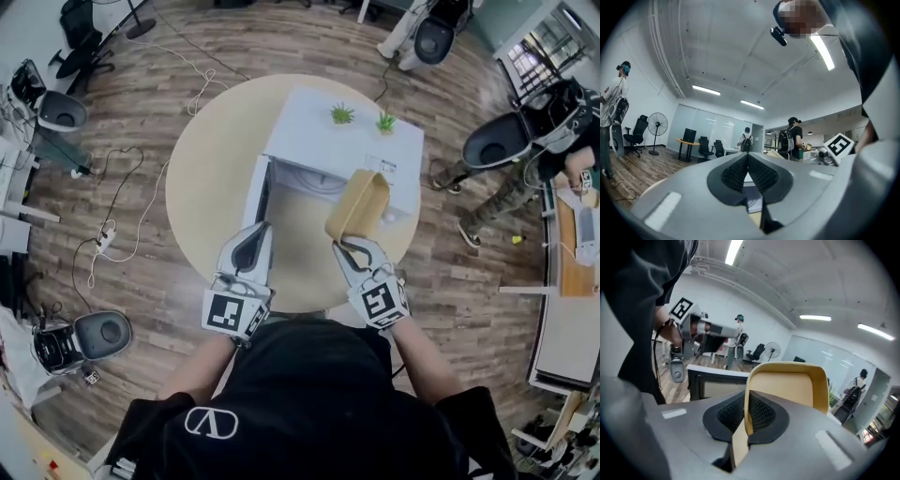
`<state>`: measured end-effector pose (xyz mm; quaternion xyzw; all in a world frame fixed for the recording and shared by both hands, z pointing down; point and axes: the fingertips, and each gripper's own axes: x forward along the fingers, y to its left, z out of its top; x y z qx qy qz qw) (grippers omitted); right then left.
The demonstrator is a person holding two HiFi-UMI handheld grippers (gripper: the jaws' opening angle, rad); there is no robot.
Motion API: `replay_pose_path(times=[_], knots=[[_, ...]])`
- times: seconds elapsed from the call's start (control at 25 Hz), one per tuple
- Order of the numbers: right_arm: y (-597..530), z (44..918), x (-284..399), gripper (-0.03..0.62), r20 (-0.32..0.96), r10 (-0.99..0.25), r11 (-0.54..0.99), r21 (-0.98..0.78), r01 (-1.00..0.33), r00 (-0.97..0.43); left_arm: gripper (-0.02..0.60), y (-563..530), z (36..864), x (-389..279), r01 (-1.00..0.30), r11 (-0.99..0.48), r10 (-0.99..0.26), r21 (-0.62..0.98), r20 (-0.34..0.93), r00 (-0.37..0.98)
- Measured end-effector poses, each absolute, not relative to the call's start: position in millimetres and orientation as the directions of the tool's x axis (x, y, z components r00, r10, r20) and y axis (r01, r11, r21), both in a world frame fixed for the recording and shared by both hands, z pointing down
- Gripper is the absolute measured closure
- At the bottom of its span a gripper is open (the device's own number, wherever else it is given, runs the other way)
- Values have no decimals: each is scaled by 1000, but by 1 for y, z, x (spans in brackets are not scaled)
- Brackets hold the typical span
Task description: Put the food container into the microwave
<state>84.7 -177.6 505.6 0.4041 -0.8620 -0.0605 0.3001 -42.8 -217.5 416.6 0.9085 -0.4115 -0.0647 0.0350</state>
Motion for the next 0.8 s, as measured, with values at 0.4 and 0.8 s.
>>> replay_pose_path(times=[0.4, 0.8], knots=[[-192, 679, 67, 582, 865, -311, 921, 171, -351, -394, 581, -196, 453, -55, -760, -634, -767, 145, 11, 642], [-318, 742, 104, 582, 904, -385, 870, 289, -400, -185, 581, -173, 482, -59, -762, -624, -760, 171, 94, 643]])
